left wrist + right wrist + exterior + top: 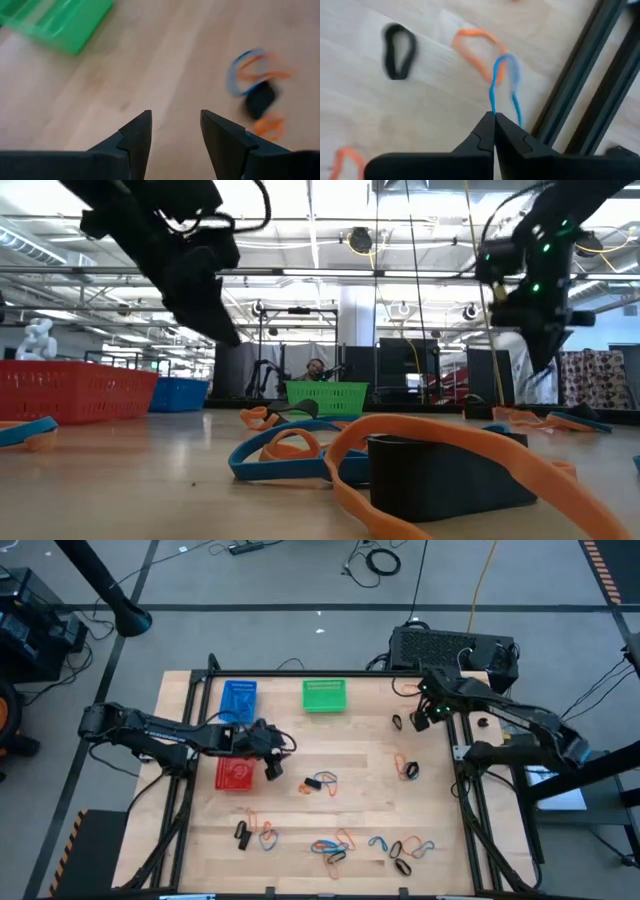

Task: Sort rubber bands into baskets
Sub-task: Put the blue rubber band into the blue bin

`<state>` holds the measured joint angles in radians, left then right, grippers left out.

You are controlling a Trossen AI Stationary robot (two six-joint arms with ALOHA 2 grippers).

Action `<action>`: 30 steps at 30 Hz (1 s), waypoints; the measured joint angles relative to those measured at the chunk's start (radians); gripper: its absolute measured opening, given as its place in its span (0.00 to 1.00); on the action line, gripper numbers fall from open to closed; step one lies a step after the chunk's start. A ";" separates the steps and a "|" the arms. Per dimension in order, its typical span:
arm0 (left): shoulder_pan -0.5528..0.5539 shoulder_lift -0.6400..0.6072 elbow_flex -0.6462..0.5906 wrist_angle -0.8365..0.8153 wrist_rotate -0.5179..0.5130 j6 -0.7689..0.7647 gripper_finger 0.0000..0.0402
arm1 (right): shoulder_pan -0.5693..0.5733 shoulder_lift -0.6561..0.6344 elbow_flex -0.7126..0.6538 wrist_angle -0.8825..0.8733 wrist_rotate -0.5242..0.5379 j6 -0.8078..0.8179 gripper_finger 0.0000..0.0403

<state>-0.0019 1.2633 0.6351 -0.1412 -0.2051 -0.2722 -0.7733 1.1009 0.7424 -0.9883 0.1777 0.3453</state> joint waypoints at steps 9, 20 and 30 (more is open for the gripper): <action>-0.108 0.015 -0.095 0.464 0.151 0.115 0.44 | 0.251 -0.148 -0.009 0.228 -0.199 0.076 0.00; -0.277 0.303 -0.105 0.948 0.154 0.324 0.44 | 0.778 0.006 -0.086 0.840 -0.211 0.168 0.00; -0.349 0.495 0.025 1.062 0.151 0.546 0.44 | 1.108 0.332 -0.086 1.256 -0.046 0.143 0.00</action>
<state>-0.3505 1.7578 0.6599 0.9207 -0.0544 0.2739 0.3343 1.4333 0.6559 0.2672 0.1317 0.4883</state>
